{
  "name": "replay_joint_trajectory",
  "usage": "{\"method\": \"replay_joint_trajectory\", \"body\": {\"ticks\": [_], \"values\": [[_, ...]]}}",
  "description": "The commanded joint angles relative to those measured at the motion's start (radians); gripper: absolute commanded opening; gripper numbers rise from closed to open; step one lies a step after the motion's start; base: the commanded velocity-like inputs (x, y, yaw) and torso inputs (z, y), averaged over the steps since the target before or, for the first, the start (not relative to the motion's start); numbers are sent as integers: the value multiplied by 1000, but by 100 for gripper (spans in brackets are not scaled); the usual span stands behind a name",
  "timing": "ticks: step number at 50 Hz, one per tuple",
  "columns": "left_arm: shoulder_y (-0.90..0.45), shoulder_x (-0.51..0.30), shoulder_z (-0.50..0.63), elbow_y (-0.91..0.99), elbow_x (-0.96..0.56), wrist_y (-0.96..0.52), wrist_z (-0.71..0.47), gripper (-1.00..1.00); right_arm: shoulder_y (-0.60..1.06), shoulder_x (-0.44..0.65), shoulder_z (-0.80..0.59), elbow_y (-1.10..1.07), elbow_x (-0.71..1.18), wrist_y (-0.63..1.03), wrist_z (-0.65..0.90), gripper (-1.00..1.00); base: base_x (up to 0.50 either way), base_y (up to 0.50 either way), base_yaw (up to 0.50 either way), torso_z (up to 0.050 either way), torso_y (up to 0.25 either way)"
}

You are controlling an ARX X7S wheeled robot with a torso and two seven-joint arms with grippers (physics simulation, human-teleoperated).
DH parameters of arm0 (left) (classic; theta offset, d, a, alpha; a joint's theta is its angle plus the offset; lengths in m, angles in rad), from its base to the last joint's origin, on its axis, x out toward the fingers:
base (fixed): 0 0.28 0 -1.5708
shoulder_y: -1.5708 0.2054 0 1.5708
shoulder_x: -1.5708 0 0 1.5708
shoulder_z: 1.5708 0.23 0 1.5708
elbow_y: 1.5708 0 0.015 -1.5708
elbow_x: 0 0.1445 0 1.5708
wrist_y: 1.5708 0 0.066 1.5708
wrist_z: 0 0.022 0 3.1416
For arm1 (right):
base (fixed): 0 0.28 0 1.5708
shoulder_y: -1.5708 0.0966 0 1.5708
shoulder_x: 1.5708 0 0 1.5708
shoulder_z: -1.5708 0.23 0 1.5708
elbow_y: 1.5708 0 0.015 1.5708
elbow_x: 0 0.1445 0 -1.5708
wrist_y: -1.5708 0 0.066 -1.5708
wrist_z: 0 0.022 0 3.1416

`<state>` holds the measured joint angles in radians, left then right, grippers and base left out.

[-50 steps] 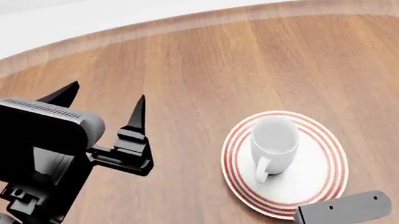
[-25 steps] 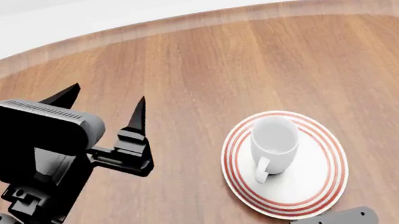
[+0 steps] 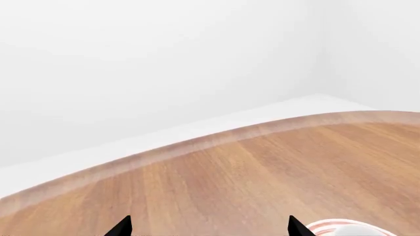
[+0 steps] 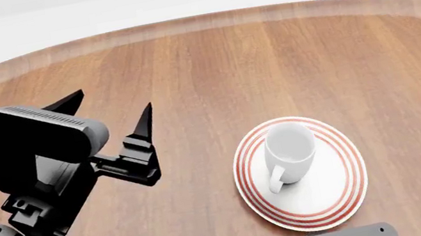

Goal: Pick up the white mug and put it on the plate, and put the chocolate pudding to the right of the plate.

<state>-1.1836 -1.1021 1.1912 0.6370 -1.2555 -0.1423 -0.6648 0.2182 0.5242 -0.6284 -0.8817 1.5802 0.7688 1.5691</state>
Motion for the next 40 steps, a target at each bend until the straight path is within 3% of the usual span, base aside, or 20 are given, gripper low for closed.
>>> {"method": "replay_joint_trajectory", "body": {"ticks": [1, 40], "values": [[13, 18, -28, -3, 9, 24, 27, 100, -21, -15, 26, 12, -39, -3, -37, 100, 0, 0, 0, 0, 0], [32, 20, -30, -15, 3, 31, 28, 100, -68, -7, 23, 69, -93, -28, -126, 100, 0, 0, 0, 0, 0]]}}
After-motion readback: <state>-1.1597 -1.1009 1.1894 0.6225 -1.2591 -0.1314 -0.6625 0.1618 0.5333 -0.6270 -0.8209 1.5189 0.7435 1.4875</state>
